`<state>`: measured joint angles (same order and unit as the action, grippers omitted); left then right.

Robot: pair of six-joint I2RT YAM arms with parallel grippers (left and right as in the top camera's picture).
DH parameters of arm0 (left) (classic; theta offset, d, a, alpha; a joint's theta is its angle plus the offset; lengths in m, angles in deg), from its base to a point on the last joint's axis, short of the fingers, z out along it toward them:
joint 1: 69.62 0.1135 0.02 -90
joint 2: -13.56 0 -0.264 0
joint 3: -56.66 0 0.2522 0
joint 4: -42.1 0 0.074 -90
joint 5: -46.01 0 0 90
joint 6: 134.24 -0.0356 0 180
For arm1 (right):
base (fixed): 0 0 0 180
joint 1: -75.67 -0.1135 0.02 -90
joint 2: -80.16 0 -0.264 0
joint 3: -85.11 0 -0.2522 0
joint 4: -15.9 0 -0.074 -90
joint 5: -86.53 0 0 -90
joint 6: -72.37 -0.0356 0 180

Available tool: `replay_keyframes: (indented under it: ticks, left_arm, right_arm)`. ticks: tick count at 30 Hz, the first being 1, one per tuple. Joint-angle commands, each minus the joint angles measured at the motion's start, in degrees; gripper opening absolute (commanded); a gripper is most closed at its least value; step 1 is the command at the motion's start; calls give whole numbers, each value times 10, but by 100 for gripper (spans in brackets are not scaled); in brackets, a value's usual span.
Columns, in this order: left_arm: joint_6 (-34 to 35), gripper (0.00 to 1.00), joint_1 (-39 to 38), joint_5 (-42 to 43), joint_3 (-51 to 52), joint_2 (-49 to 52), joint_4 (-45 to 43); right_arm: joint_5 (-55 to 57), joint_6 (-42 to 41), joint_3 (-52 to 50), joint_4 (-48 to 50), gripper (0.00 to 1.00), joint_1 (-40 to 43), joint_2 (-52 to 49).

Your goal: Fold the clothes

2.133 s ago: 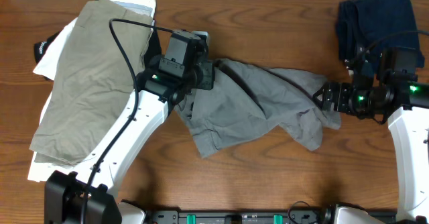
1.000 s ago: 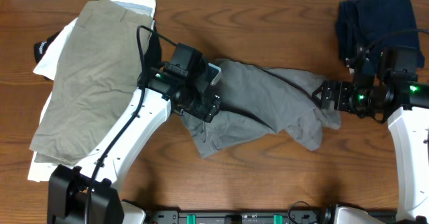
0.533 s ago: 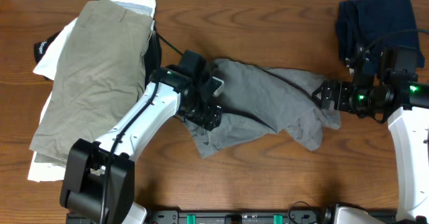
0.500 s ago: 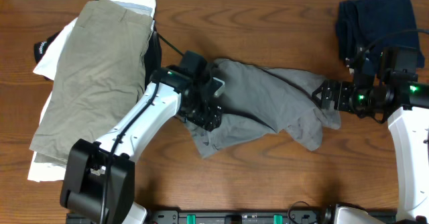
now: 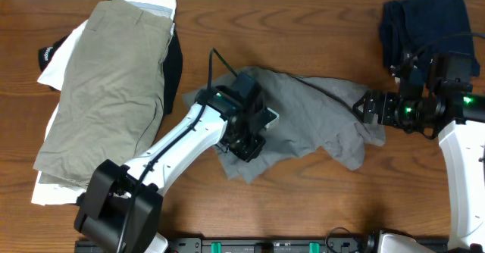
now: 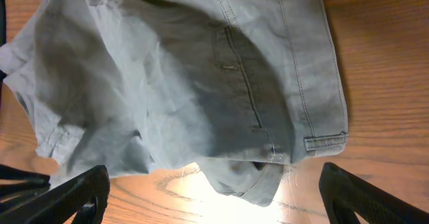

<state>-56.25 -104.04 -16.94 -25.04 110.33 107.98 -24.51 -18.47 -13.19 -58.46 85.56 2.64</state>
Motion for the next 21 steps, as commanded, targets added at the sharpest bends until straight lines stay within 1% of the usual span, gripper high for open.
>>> replay_keyframes:
  ticks: [1,2,4,5,8,9,12,17,21]
  left_arm:
    - [-15,25,1,3,2,4,20]
    - [-16,40,1,3,2,4,27]
    - [-22,56,-2,3,2,4,32]
    - [-28,61,-4,3,2,4,32]
    - [-59,70,-20,2,3,9,31]
    - [-69,71,-30,-3,3,14,30]
    - [-71,73,-64,-44,3,36,24]
    - [-70,75,-136,-149,3,84,2]
    - [-57,78,-172,-206,3,104,-26]
  right_arm:
    - [-2,7,-1,0,98,-2,-1]
    - [-2,7,-1,0,98,-2,-1]
    - [-2,7,-1,0,98,-2,-1]
    - [-2,7,-1,0,98,-2,-1]
    - [-2,7,-1,3,98,-2,-1]
    - [-2,8,-1,4,98,-2,-1]
    - [-2,10,-1,6,98,-2,-1]
    - [-2,12,-1,6,99,-2,-1]
    - [-2,14,-1,6,99,-2,-1]
